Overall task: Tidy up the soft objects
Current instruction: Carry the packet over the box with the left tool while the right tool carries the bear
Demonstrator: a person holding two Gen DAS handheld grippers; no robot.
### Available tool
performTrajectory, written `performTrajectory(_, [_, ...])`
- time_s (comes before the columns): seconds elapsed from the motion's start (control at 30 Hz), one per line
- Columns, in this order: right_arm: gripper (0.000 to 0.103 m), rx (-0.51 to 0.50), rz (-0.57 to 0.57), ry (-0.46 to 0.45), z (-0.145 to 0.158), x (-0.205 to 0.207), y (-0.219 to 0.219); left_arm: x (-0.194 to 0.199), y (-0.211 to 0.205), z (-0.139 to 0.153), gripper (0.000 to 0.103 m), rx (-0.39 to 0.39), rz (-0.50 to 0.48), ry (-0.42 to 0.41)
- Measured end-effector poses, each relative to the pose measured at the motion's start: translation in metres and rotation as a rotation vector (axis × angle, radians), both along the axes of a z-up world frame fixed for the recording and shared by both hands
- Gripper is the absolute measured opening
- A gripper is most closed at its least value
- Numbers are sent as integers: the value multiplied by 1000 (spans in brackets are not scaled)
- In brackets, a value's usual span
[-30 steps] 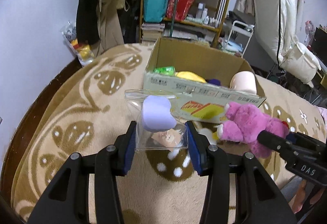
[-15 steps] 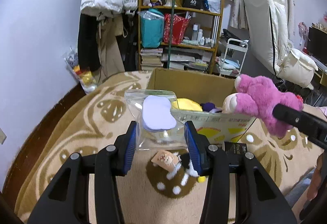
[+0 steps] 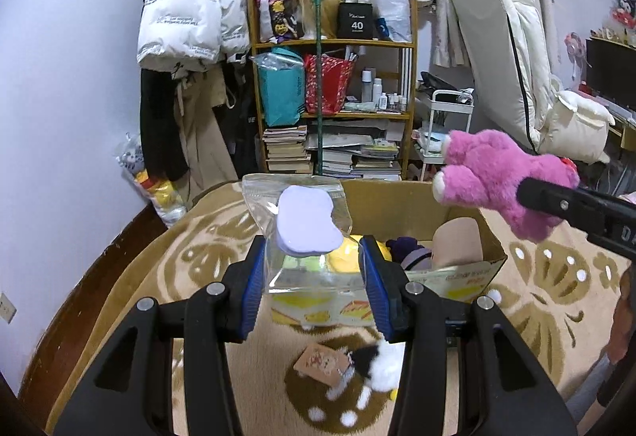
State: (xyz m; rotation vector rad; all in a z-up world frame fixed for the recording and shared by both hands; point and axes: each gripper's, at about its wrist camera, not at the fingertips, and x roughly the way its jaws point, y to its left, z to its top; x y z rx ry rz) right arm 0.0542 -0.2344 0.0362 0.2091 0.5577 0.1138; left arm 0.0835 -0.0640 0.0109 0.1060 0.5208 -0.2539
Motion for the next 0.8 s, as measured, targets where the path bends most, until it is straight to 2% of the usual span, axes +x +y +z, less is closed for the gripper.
performTrajectory(0.37, [48,7,-5,9,-12,31,-11,29,-18,-16,45,48,-30,1])
performTrajectory(0.57, [48,35,-5,21,-24,42,-17,43,-21,-28,45,43,-27,39])
performTrajectory(0.8, [48,18,11,7,-30,53,-15,54,-19,-33,45,35,-17,62])
